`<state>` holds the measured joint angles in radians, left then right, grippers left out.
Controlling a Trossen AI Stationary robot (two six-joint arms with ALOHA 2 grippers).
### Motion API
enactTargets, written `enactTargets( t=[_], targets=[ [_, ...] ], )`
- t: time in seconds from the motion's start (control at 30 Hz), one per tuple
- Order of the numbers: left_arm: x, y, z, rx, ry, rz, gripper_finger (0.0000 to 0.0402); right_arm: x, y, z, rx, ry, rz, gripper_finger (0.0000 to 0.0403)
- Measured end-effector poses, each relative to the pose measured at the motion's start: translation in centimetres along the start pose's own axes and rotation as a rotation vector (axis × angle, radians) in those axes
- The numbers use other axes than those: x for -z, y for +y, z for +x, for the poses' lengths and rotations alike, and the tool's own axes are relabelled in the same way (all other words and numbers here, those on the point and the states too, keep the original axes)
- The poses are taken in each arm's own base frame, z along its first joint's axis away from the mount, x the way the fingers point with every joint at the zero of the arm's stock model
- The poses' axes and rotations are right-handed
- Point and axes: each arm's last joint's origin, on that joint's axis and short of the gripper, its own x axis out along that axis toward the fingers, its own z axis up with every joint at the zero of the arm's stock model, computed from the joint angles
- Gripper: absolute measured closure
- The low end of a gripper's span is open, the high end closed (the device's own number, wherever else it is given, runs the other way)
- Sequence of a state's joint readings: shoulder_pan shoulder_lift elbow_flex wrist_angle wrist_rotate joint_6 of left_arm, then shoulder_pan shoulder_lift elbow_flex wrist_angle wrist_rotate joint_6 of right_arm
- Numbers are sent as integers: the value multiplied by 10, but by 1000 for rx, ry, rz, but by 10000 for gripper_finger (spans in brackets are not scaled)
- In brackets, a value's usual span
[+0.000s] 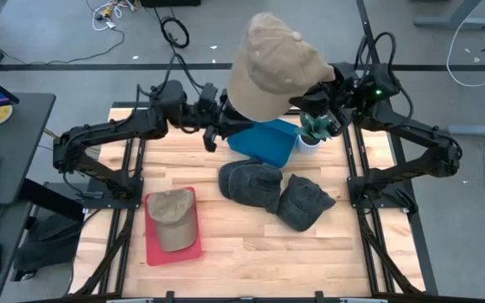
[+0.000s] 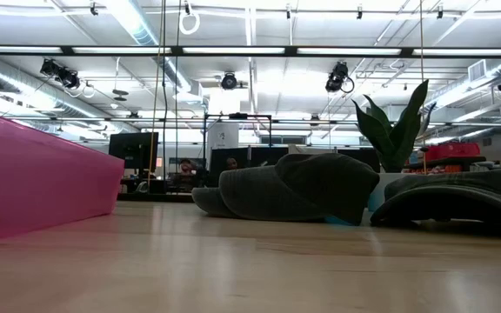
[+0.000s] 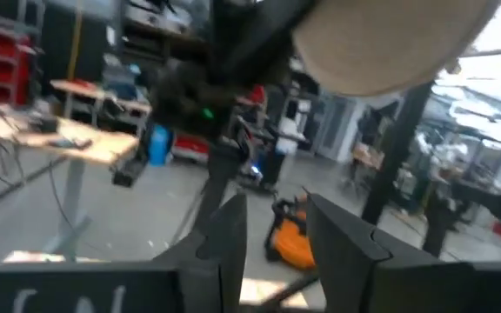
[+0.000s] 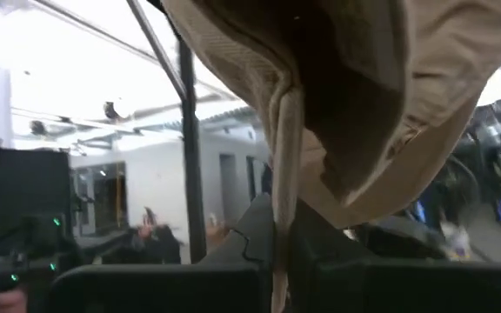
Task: Pick & Place hat
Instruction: Put the brown cap into the red bin
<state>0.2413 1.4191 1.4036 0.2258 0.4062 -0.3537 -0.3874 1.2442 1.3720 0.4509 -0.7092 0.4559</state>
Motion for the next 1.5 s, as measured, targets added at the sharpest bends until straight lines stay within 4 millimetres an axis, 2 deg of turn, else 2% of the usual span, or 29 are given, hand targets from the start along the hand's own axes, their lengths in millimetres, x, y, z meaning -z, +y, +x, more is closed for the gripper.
enactTargets(
  t=[0.13, 0.3, 0.43, 0.53, 0.63, 0.77, 1.13, 1.3, 1.5],
  targets=[
    [-9, -13, -17, 19, 48, 11, 287, 0, 4, -11, 56, 101, 43, 397],
    [-32, -38, -63, -35, 94, 75, 319, 1, 15, -30, 117, 245, 71, 397],
    [-58, -61, -98, -63, -25, 210, 337, 5, 23, -39, 124, 325, 109, 397],
    [-73, -73, -113, -62, -132, 313, 338, 10, 22, -39, 110, 371, 147, 397],
    [-81, -77, -116, -46, -223, 365, 330, 19, 18, -33, 91, 394, 169, 397],
    [-81, -75, -112, -59, -226, 416, 298, 32, 8, -23, 77, 420, 192, 397],
    [-67, -50, -89, -56, -139, 295, 180, 71, -6, 0, -1, 515, 302, 397],
    [-62, -43, -86, -20, -91, 230, 156, 84, -9, 2, -4, 577, 367, 397],
    [-50, -37, -87, -19, 48, 141, 149, 92, -11, 2, 2, 618, 406, 397]
  ],
)
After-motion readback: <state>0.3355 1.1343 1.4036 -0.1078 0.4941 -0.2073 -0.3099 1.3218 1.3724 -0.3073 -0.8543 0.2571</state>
